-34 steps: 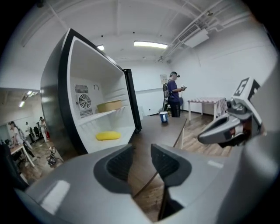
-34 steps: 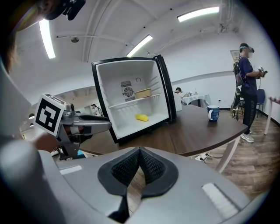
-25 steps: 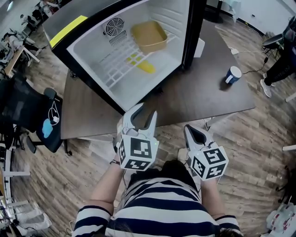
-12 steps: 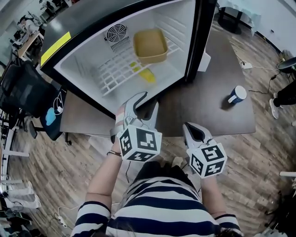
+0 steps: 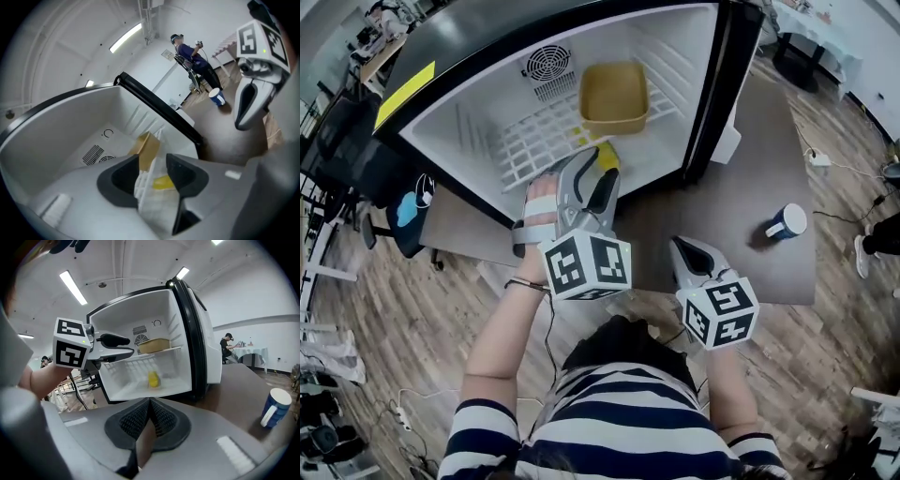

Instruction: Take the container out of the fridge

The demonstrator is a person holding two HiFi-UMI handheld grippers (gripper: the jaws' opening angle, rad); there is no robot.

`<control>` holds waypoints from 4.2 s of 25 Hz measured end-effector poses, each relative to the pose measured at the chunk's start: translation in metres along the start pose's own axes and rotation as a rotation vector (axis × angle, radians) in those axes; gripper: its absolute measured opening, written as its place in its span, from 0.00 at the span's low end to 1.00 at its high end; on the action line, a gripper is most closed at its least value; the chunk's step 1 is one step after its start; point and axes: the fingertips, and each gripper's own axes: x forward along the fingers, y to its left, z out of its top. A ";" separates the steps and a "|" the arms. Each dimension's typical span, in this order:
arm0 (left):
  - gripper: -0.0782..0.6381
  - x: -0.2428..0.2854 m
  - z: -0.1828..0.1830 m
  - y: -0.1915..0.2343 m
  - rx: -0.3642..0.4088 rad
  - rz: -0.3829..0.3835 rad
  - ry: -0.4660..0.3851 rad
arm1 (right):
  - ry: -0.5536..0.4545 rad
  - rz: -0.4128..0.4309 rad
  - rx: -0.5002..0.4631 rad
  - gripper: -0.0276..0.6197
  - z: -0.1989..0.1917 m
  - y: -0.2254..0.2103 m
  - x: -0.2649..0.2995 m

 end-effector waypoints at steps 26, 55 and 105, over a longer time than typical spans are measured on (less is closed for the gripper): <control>0.11 0.084 0.011 -0.001 0.375 0.108 0.082 | 0.019 0.184 0.020 0.03 0.007 -0.043 0.071; 0.11 0.064 0.013 -0.011 0.498 0.068 0.026 | 0.047 0.198 0.031 0.03 -0.012 -0.025 0.068; 0.11 -0.130 -0.030 -0.080 0.415 -0.298 -0.437 | -0.023 -0.142 0.048 0.03 -0.010 0.041 -0.034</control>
